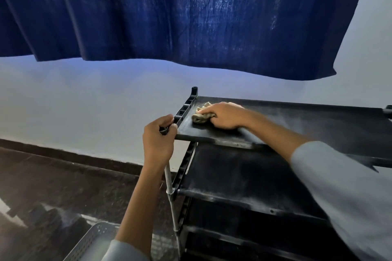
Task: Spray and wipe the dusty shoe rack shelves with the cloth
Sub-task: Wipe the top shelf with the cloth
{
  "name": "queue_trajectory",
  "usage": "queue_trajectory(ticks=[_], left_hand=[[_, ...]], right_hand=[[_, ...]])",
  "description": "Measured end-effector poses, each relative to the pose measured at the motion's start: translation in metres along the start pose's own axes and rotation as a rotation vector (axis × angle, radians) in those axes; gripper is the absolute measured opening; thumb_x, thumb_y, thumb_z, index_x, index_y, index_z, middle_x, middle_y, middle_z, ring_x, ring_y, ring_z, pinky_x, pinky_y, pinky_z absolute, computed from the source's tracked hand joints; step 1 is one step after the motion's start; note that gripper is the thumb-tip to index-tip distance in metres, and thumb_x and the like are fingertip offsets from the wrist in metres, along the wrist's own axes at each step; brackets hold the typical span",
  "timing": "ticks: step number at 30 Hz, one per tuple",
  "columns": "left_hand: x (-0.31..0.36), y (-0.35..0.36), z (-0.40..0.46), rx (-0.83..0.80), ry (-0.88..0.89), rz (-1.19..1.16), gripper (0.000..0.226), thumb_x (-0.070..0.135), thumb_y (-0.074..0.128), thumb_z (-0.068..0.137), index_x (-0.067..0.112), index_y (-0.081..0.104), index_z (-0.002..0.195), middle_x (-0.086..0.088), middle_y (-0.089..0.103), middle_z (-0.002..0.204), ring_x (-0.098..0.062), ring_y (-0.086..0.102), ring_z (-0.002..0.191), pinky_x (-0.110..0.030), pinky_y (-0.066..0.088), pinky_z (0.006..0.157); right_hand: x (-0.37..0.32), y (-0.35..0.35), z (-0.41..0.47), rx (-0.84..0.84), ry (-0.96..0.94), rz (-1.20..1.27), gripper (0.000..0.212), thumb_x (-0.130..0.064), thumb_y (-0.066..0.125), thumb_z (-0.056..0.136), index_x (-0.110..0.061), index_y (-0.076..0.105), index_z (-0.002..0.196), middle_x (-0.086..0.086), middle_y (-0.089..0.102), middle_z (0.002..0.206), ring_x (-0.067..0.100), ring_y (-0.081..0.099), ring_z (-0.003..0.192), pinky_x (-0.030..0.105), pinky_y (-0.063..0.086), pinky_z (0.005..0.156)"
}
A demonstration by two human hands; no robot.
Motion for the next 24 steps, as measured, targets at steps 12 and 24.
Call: queue_trajectory(ticks=[12,24], left_hand=[[-0.003,0.005,-0.004,-0.039,-0.011,-0.053,0.032,0.013,0.056,0.097,0.006,0.061,0.128,-0.005,0.066,0.124,-0.013,0.058,0.116,-0.018,0.041,0.095],[-0.002,0.005,-0.004,-0.017,-0.013,-0.043,0.031,0.004,0.054,0.096,0.0,0.06,0.127,-0.01,0.065,0.125,-0.019,0.059,0.117,-0.018,0.042,0.096]], right_hand=[[-0.001,0.0,-0.006,-0.149,-0.069,0.065,0.052,-0.003,0.049,0.089,-0.031,0.053,0.133,-0.009,0.053,0.119,0.009,0.049,0.096,0.021,0.039,0.079],[-0.007,-0.003,-0.038,-0.229,-0.087,0.166,0.043,-0.013,0.052,0.094,-0.032,0.052,0.133,-0.009,0.058,0.107,0.005,0.052,0.084,0.012,0.039,0.073]])
Point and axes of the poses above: each hand's wrist, its own z-axis towards the middle knuckle, its own y-axis out of the palm, x = y × z, the point moved 8 cm from there along z, towards the middle knuckle
